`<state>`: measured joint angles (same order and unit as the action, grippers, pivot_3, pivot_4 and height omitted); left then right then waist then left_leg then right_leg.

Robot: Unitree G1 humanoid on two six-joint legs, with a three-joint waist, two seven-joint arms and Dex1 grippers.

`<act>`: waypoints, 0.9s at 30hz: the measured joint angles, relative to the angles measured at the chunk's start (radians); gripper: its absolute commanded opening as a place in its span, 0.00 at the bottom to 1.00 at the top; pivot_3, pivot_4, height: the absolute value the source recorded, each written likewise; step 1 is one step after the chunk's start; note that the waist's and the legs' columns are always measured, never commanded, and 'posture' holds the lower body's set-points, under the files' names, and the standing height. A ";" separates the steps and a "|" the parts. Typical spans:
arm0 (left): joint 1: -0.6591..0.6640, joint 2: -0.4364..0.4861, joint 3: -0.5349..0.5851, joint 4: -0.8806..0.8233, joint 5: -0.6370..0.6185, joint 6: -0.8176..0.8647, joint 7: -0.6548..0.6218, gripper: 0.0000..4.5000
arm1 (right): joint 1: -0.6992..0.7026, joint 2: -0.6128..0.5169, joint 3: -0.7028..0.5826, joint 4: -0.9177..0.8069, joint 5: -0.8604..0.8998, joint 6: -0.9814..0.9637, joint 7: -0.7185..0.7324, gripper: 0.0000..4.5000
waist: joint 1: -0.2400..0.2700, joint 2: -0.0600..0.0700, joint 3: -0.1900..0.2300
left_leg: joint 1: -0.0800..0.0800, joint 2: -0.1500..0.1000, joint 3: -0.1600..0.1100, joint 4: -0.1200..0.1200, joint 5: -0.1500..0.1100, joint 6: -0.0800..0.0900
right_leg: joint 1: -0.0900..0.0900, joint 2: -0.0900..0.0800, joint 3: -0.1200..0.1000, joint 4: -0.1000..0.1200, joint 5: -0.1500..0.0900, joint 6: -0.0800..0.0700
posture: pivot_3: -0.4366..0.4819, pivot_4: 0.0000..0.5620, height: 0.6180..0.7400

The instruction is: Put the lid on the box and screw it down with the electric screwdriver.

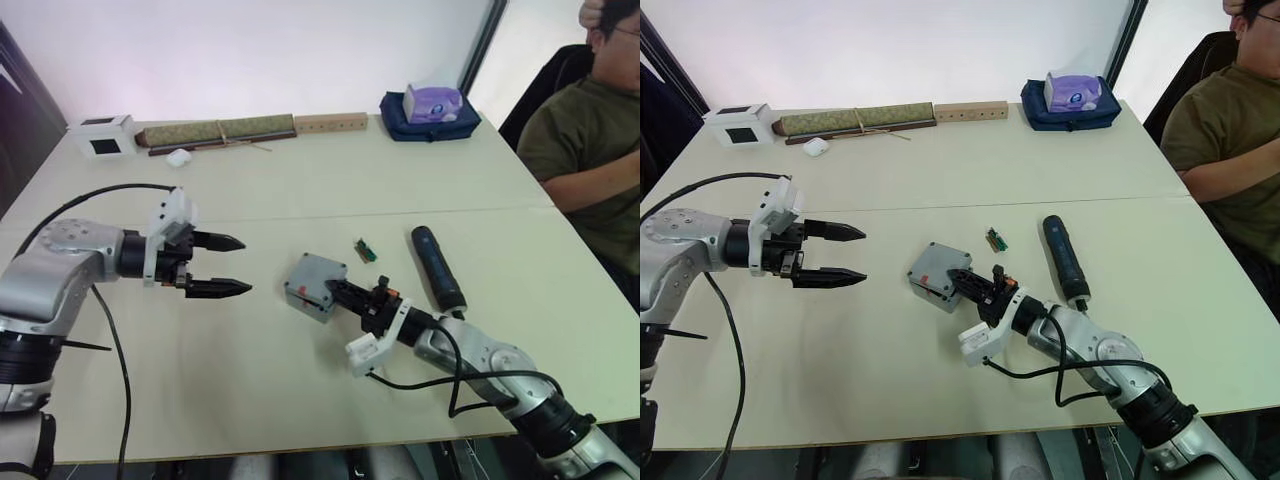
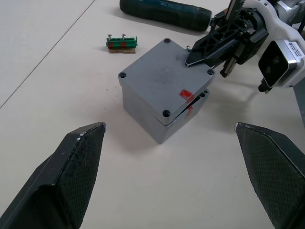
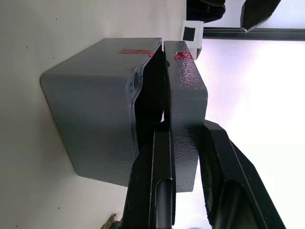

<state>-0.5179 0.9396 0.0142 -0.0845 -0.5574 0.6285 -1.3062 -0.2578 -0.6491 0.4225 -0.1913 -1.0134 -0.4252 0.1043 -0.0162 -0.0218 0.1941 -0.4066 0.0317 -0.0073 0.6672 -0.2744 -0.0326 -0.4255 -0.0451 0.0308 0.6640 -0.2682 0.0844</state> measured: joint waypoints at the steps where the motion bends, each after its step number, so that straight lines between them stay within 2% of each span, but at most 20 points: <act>1: 0.000 -0.001 0.000 0.000 0.000 0.001 0.001 0.99 | 0.003 0.000 0.000 0.000 -0.003 0.001 -0.003 0.04 | 0.001 0.000 0.000 | 0.000 0.000 0.000 0.000 0.000 0.000 | 0.000 0.000 0.000 0.000 0.000 0.000 | 0.48 0.27 1.00; 15: -0.070 -0.096 -0.009 -0.008 -0.004 0.011 0.039 0.99 | 0.032 0.002 0.001 -0.006 -0.043 0.005 -0.038 0.04 | 0.003 -0.002 -0.002 | 0.001 -0.001 0.000 0.000 0.001 -0.002 | 0.002 -0.001 0.000 0.001 0.000 0.000 | 0.48 0.27 1.00; 16: -0.075 -0.105 -0.018 -0.007 0.002 0.009 0.043 0.88 | 0.033 0.002 0.001 -0.005 -0.044 0.005 -0.039 0.04 | 0.003 -0.002 -0.002 | 0.001 -0.001 0.000 0.000 0.001 -0.002 | 0.002 -0.001 0.000 0.001 0.000 0.000 | 0.48 0.27 1.00; 17: -0.079 -0.120 -0.030 -0.005 0.007 0.004 0.048 0.84 | 0.035 0.002 0.002 -0.005 -0.045 0.005 -0.041 0.04 | 0.003 -0.002 -0.002 | 0.002 -0.001 0.000 0.000 0.001 -0.002 | 0.003 -0.001 0.000 0.000 0.000 0.000 | 0.48 0.27 1.00; 18: -0.079 -0.130 -0.040 -0.005 0.011 -0.002 0.050 0.75 | 0.035 0.002 0.002 -0.005 -0.045 0.005 -0.042 0.04 | 0.003 -0.002 -0.002 | 0.002 -0.001 0.000 0.000 0.001 -0.002 | 0.003 -0.001 0.000 0.000 0.000 0.000 | 0.48 0.27 1.00; 21: -0.084 -0.180 -0.067 -0.004 0.026 -0.019 0.064 0.43 | 0.039 0.002 0.002 -0.004 -0.048 0.005 -0.049 0.04 | 0.004 -0.002 -0.003 | 0.002 -0.001 0.000 0.000 0.001 -0.002 | 0.003 -0.001 0.000 0.000 0.000 0.000 | 0.48 0.27 1.00; 22: -0.086 -0.196 -0.076 -0.004 0.031 -0.029 0.068 0.37 | 0.040 0.002 0.002 -0.003 -0.049 0.005 -0.050 0.04 | 0.004 -0.002 -0.003 | 0.002 -0.001 -0.001 0.000 0.001 -0.002 | 0.004 -0.001 0.000 0.001 0.000 0.000 | 0.48 0.27 1.00; 25: -0.088 -0.299 -0.143 0.021 0.074 -0.091 0.084 0.07 | 0.045 0.001 0.002 0.001 -0.053 0.005 -0.059 0.04 | 0.005 -0.002 -0.004 | 0.005 -0.001 0.000 0.001 0.001 -0.002 | 0.007 -0.001 0.000 0.000 0.000 0.000 | 0.48 0.27 1.00; 26: -0.087 -0.324 -0.167 0.041 0.094 -0.111 0.091 0.01 | 0.046 0.001 0.002 0.001 -0.053 0.004 -0.059 0.04 | 0.004 -0.002 -0.004 | 0.007 -0.001 0.000 0.001 0.001 -0.002 | 0.009 -0.001 0.000 0.000 0.000 0.000 | 0.48 0.27 1.00; 27: -0.087 -0.335 -0.180 0.054 0.106 -0.122 0.094 0.01 | 0.046 0.001 0.003 0.001 -0.053 0.003 -0.059 0.04 | 0.003 -0.002 -0.004 | 0.009 -0.001 0.000 0.000 0.001 -0.002 | 0.010 -0.001 0.000 0.000 0.000 0.000 | 0.48 0.27 1.00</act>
<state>-0.6046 0.6048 -0.1655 -0.0309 -0.4513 0.5064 -1.2122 -0.2115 -0.6480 0.4251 -0.1900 -1.0668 -0.4220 0.0450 -0.0136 -0.0237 0.1902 -0.3980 0.0304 -0.0077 0.6676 -0.2734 -0.0343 -0.4156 -0.0459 0.0311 0.6639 -0.2683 0.0843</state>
